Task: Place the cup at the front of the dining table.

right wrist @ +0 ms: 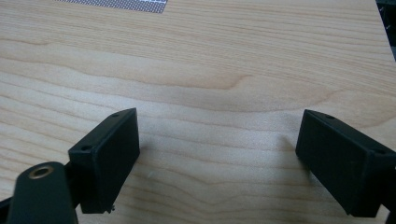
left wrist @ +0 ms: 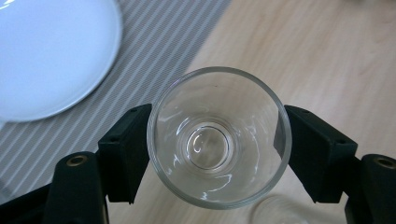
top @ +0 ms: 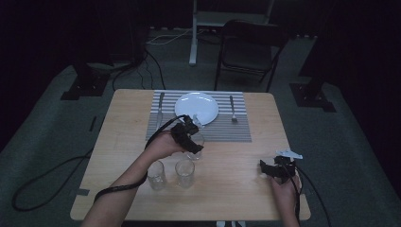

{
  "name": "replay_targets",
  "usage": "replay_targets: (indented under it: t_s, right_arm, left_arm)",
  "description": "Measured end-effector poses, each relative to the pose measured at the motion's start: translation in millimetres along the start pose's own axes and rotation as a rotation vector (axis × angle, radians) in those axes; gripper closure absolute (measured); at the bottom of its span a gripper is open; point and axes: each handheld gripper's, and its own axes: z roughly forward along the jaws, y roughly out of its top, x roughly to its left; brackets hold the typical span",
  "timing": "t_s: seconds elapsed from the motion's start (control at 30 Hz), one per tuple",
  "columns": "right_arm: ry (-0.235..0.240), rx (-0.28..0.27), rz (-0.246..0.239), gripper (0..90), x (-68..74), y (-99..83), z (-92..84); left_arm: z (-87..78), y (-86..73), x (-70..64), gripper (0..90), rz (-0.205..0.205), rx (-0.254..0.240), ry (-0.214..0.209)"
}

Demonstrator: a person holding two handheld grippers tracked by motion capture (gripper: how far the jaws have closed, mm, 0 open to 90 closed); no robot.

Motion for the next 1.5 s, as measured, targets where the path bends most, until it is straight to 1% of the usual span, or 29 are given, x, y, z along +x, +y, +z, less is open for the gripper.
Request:
replay_targets:
  t_s: [0.03,0.13,0.17,0.23,0.33,0.37,0.47,0.5,0.57,0.6,0.7,0.8,0.9,0.93,0.97,1.0,1.07,1.23,1.4,1.43,1.5]
  right_arm:
    - [0.0,0.0,-0.001,13.3,0.0,0.0,0.0]
    - [0.0,0.0,-0.001,13.3,-0.1,0.0,0.1]
    - [0.0,0.0,-0.001,13.3,0.0,0.0,0.0]
    - [0.0,0.0,-0.001,13.3,-0.1,0.0,0.1]
    - [0.0,0.0,-0.001,13.3,0.0,0.0,0.0]
    - [-0.001,0.0,0.0,13.4,0.0,-0.1,-0.1]
    - [-0.001,0.0,-0.001,13.4,0.0,-0.2,-0.2]
    - [-0.001,0.0,-0.001,13.4,0.0,-0.2,-0.2]
    - [-0.001,-0.001,-0.001,13.5,0.0,-0.2,-0.2]
    - [-0.001,0.0,-0.001,13.4,0.0,-0.2,-0.2]
    - [-0.001,-0.001,-0.001,13.5,0.1,-0.3,-0.2]
    - [-0.001,-0.001,-0.001,13.6,0.2,-0.5,-0.5]
    - [-0.001,-0.001,-0.001,13.6,0.2,-0.6,-0.5]
    - [-0.001,-0.001,0.0,13.6,0.3,-0.6,-0.5]
    - [-0.001,-0.001,-0.001,13.6,0.2,-0.6,-0.5]
    - [-0.001,-0.001,-0.001,13.6,0.2,-0.6,-0.5]
    - [-0.001,-0.001,-0.001,13.6,0.2,-0.6,-0.5]
    - [-0.001,-0.001,-0.001,13.6,0.2,-0.6,-0.5]
    - [-0.001,-0.001,-0.001,13.6,0.2,-0.6,-0.6]
    - [-0.001,-0.001,-0.001,13.6,0.2,-0.6,-0.5]
    - [-0.001,-0.001,-0.001,13.6,0.1,-0.6,-0.5]
  left_arm:
    - [-1.5,-2.3,3.2,28.5,-0.005,0.002,0.005]
    - [-6.2,-9.2,14.4,28.5,-0.041,0.002,0.015]
    - [-7.9,-11.4,18.5,28.5,-0.059,-0.005,0.023]
    - [-11.6,-15.6,26.6,28.4,-0.082,-0.006,0.041]
    - [-15.2,-21.9,38.1,28.5,-0.116,-0.011,0.057]
    - [-15.8,-23.8,41.5,28.5,-0.12,-0.009,0.06]
    - [-15.4,-26.8,51.1,28.5,-0.146,-0.002,0.086]
    - [-15.2,-27.1,54.8,28.5,-0.152,0.006,0.092]
    - [-15.0,-27.3,61.2,28.5,-0.167,0.001,0.103]
    - [-15.4,-26.9,64.6,28.5,-0.164,0.009,0.101]
    - [-14.8,-26.1,73.3,28.5,-0.181,0.006,0.1]
    - [-13.3,-25.9,83.0,28.5,-0.197,0.012,0.116]
    - [-11.2,-26.8,94.8,28.5,-0.225,0.001,0.134]
    - [-10.0,-27.2,98.1,28.5,-0.222,-0.003,0.131]
    - [-8.7,-27.4,102.2,28.5,-0.242,-0.005,0.128]
    - [-7.3,-27.5,105.7,28.4,-0.245,-0.003,0.126]
    - [-4.4,-26.7,110.8,28.5,-0.254,0.002,0.139]
    - [-0.5,-24.2,123.8,28.5,-0.273,0.005,0.156]
    - [4.1,-19.6,133.0,28.5,-0.295,-0.003,0.153]
    - [5.5,-19.1,134.6,28.5,-0.293,0.001,0.151]
    - [8.6,-18.8,137.1,28.5,-0.3,0.005,0.156]
